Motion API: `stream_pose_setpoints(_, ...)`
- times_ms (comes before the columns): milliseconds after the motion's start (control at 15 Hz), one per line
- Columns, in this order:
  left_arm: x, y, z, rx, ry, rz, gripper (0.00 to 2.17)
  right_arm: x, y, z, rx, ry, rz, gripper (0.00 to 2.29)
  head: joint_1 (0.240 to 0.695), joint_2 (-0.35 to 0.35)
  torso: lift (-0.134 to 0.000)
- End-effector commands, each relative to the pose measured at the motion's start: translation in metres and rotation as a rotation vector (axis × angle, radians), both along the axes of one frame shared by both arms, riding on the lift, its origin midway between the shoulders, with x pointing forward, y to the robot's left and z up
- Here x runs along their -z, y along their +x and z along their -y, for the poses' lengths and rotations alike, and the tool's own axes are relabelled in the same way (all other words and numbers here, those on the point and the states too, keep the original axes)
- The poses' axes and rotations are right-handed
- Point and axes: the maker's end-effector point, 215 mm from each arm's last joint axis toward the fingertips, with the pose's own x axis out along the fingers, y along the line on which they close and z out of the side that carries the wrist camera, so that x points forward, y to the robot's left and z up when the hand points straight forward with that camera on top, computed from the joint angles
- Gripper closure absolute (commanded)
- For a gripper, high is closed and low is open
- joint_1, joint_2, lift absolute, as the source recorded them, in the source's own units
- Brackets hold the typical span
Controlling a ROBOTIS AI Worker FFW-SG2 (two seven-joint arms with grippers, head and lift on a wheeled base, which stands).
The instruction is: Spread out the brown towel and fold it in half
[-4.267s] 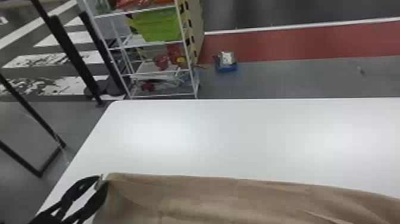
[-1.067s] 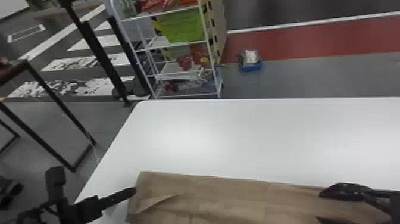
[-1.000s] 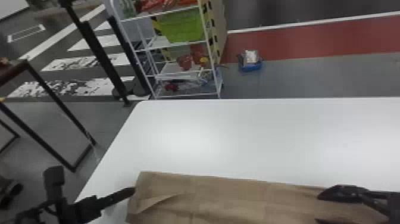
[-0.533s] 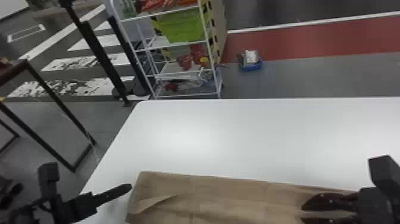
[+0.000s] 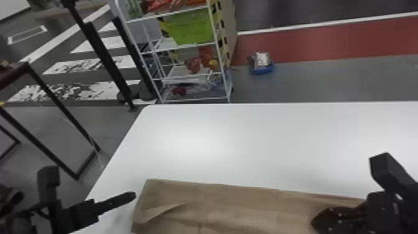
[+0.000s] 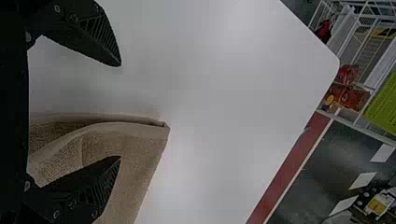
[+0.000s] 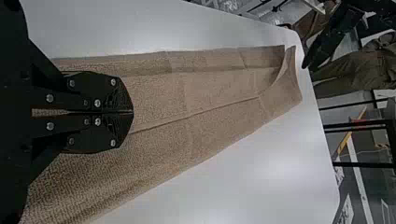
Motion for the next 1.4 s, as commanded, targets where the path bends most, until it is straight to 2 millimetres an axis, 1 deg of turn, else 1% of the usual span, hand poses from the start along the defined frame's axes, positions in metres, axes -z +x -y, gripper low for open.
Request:
stream_pose_setpoints(0,0.002,-0.007,-0.002,-0.012,0.012,-0.037,0.21,-0.008,0.002,-0.001,0.008,0.028,-0.006,0.41,0.695,0.35,-0.124)
stream_pose_setpoints(67,0.003,-0.008,-0.002,-0.015,0.01,-0.047,0.21,-0.01,0.006,-0.001,0.025,0.02,-0.029,0.39,0.695,0.35,-0.124)
stream_pose_setpoints(133,0.003,-0.009,0.0,-0.015,0.003,-0.063,0.21,-0.012,0.015,0.002,0.067,0.001,-0.075,0.39,0.695,0.35,-0.124)
stream_pose_setpoints(267,0.0,-0.01,0.0,-0.019,0.013,-0.069,0.21,-0.012,0.022,-0.003,0.088,-0.054,-0.13,0.39,0.695,0.35,-0.124)
stream_pose_setpoints(333,0.003,-0.015,0.001,-0.029,0.002,-0.092,0.21,-0.012,0.026,-0.005,0.102,-0.075,-0.155,0.39,0.695,0.35,-0.124)
stream_pose_setpoints(467,-0.001,-0.016,0.0,-0.031,0.017,-0.085,0.21,-0.011,0.025,-0.008,0.13,-0.107,-0.206,0.41,0.695,0.35,-0.124)
stream_pose_setpoints(600,-0.002,-0.019,-0.001,-0.034,0.013,-0.083,0.21,-0.006,0.02,-0.009,0.141,-0.134,-0.23,0.5,0.695,0.35,-0.124)
stream_pose_setpoints(733,-0.003,-0.02,-0.002,-0.037,0.01,-0.081,0.21,-0.001,0.014,-0.009,0.14,-0.145,-0.242,0.51,0.695,0.35,-0.124)
stream_pose_setpoints(800,-0.004,-0.02,-0.002,-0.035,0.006,-0.078,0.21,0.001,0.012,-0.009,0.138,-0.151,-0.243,0.65,0.695,0.35,-0.124)
stream_pose_setpoints(933,-0.003,-0.02,-0.001,-0.034,0.002,-0.075,0.21,0.005,0.007,-0.011,0.134,-0.159,-0.251,0.68,0.695,0.35,-0.124)
stream_pose_setpoints(1000,-0.003,-0.02,-0.001,-0.034,0.002,-0.075,0.21,0.006,0.005,-0.012,0.13,-0.167,-0.25,0.76,0.695,0.35,-0.124)
stream_pose_setpoints(1133,-0.004,-0.019,-0.001,-0.031,0.006,-0.067,0.21,0.007,0.005,-0.012,0.127,-0.169,-0.247,1.02,0.695,0.35,-0.124)
stream_pose_setpoints(1333,-0.004,-0.018,0.0,-0.03,0.003,-0.065,0.21,0.003,0.002,-0.017,0.086,-0.144,-0.201,1.33,0.695,0.35,-0.124)
